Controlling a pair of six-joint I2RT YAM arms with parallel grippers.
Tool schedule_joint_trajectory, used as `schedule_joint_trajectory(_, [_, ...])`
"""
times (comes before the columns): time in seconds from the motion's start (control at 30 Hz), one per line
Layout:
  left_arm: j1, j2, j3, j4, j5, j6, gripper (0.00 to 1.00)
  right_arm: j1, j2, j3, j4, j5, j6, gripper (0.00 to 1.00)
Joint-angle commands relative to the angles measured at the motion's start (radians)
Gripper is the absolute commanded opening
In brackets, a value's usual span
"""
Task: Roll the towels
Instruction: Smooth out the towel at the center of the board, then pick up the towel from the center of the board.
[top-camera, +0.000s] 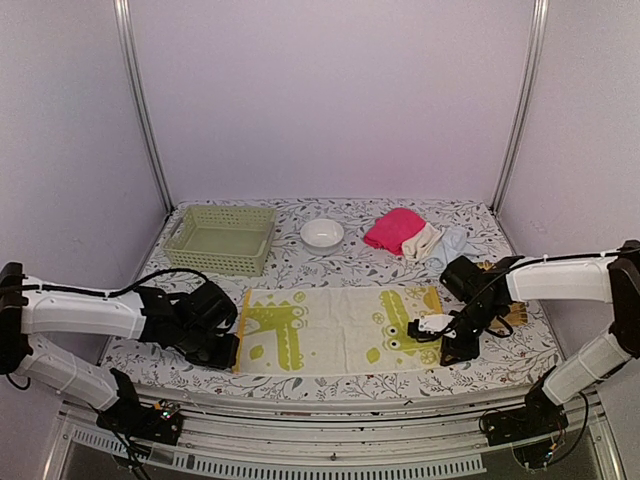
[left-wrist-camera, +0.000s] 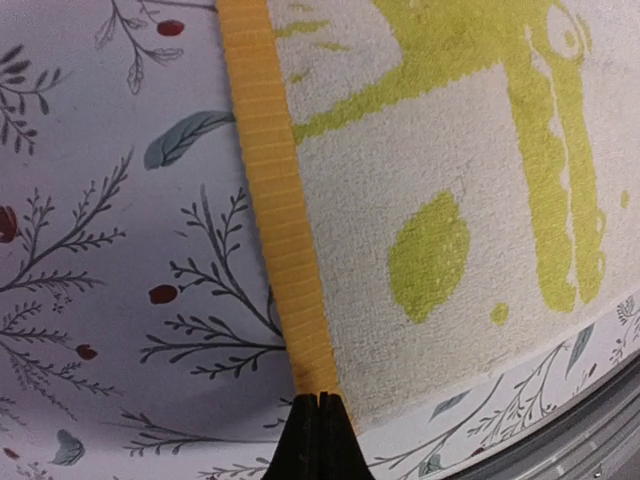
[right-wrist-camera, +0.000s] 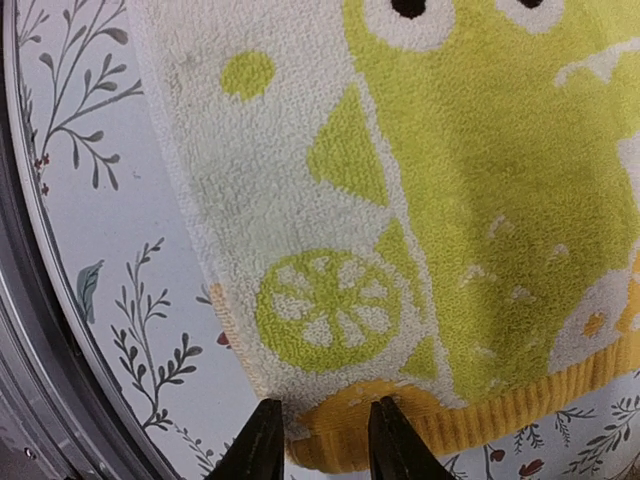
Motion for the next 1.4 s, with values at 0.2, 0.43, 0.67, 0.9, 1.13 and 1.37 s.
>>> schedule_joint_trajectory(0.2, [0.142, -0.028, 0.255, -0.163, 0.003, 0.191, 0.16, -0.144, -0.084, 0.224, -0.08, -0.172, 0.01, 0.39])
schedule_joint_trajectory(0.43, [0.366, 0.103, 0.273, 0.121, 0.093, 0.31, 0.46, -0.406, 0.149, 0.429, 0.077, -0.365, 0.139, 0.38])
schedule_joint_trajectory(0.67, [0.413, 0.239, 0.338, 0.229, 0.077, 0.359, 0.48, -0.474, 0.348, 0.566, 0.122, -0.32, 0.263, 0.38])
schedule_joint_trajectory(0.9, [0.436, 0.344, 0.361, 0.276, 0.085, 0.367, 0.35, -0.462, 0.454, 0.685, 0.054, -0.27, 0.314, 0.31])
schedule_joint_trajectory(1.13, [0.435, 0.361, 0.352, 0.295, 0.092, 0.362, 0.35, -0.387, 0.477, 0.651, 0.054, -0.182, 0.288, 0.28])
schedule_joint_trajectory(1.37, [0.437, 0.354, 0.336, 0.31, 0.084, 0.368, 0.35, -0.351, 0.51, 0.613, 0.099, -0.098, 0.287, 0.27])
